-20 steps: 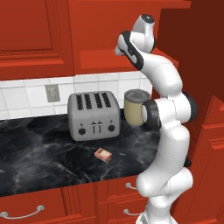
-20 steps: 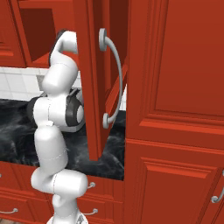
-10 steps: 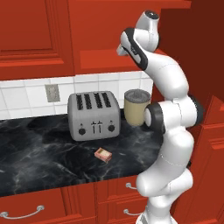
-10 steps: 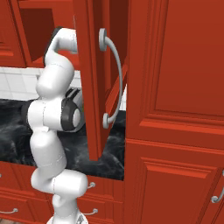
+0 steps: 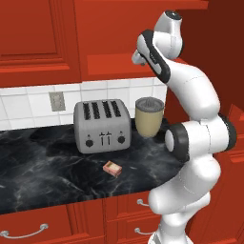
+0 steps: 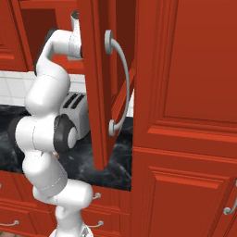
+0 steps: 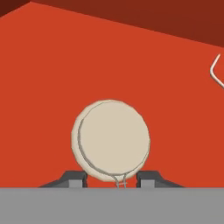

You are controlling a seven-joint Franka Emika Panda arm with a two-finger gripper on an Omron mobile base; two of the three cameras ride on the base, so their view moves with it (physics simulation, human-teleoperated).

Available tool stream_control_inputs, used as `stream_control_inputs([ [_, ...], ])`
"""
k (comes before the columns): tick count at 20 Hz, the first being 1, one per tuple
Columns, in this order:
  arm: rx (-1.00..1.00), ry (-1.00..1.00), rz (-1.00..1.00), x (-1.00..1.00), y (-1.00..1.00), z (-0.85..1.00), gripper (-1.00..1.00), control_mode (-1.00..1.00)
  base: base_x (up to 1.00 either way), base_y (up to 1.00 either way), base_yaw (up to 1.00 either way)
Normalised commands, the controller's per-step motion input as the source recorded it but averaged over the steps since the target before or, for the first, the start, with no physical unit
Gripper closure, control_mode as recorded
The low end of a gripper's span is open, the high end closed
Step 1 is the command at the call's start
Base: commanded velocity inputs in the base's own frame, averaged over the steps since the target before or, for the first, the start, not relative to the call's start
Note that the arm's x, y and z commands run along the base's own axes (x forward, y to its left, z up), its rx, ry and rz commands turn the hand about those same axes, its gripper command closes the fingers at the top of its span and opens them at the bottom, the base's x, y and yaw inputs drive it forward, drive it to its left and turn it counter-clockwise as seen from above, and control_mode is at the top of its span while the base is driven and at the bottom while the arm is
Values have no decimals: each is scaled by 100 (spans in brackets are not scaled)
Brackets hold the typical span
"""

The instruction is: Pick the dish brush and bar soap from the cabinet and place them on the counter.

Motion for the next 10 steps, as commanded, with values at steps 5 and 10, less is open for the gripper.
stream_control_inputs([
  [5, 0, 4, 0, -70, 0, -4, 100, -100, 0, 0, 0],
  [10, 0, 6, 0, -69, 0, -8, 100, -100, 0, 0, 0],
])
